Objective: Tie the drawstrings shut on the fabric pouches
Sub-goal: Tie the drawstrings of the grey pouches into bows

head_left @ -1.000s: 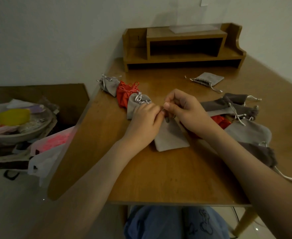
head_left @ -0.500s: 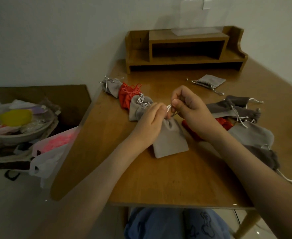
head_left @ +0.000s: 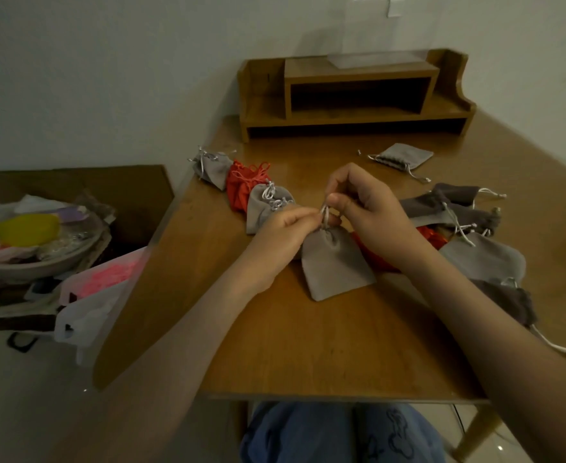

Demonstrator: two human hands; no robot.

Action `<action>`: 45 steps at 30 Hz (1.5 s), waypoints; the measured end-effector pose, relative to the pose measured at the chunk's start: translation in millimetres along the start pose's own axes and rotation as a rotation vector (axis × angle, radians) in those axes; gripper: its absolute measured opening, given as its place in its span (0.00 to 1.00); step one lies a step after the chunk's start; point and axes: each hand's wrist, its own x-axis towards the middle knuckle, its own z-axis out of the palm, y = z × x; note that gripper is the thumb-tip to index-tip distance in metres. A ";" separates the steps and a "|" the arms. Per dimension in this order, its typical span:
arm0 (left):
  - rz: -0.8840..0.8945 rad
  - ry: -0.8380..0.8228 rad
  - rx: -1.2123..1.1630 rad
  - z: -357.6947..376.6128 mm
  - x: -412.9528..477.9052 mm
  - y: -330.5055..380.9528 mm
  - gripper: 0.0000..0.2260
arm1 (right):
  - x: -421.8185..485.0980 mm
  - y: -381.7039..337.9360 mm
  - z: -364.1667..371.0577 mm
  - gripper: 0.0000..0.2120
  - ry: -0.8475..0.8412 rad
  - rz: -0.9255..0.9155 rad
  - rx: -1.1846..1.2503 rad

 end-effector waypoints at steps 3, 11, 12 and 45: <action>0.206 0.180 0.369 -2.4 1.1 -3.9 0.10 | 0.4 4.4 1.4 0.07 0.005 0.003 -0.105; 0.301 0.335 0.476 -5.6 -0.8 -6.7 0.10 | 0.8 7.2 2.8 0.09 -0.057 0.058 -0.153; 0.307 0.340 0.478 -5.0 -1.8 -6.6 0.10 | 0.5 7.4 3.2 0.09 -0.058 0.058 -0.149; 0.116 0.220 -0.273 -4.0 0.1 4.5 0.03 | 0.9 13.0 -6.7 0.10 -0.216 0.193 -0.502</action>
